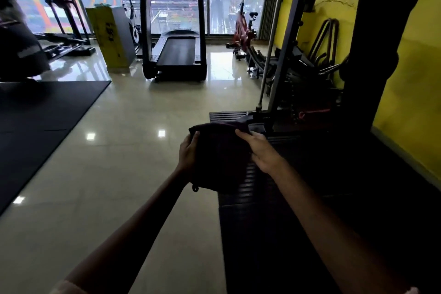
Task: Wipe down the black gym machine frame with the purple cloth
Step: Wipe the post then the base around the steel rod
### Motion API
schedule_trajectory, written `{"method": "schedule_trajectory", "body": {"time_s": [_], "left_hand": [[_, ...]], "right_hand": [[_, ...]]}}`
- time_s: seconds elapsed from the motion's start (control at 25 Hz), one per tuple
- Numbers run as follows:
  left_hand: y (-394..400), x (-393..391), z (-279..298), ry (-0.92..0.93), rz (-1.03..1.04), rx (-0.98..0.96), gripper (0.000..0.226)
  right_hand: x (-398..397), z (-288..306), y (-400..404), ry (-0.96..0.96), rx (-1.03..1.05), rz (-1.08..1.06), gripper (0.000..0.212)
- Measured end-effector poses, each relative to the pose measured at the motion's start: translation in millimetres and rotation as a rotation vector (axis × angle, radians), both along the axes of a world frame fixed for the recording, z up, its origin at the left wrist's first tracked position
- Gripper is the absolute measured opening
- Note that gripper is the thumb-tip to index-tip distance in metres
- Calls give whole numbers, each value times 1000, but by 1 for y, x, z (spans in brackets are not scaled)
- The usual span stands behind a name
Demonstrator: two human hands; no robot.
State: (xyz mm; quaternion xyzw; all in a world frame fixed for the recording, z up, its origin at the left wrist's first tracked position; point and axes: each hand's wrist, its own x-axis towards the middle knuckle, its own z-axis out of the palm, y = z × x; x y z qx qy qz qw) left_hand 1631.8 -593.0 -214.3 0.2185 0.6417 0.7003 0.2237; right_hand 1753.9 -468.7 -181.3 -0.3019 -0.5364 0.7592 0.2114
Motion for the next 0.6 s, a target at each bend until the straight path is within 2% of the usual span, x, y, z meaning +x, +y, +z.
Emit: {"method": "schedule_trajectory", "body": {"time_s": [0.28, 0.44, 0.6], "left_hand": [[131, -108, -9, 13, -71, -18, 26], [229, -156, 8, 27, -250, -22, 27], [332, -154, 13, -11, -443, -32, 26]], "right_hand": [[-90, -11, 105, -4, -42, -146, 17], [-118, 0, 171, 24, -71, -323, 21], [-101, 11, 231, -14, -38, -506, 25]]}}
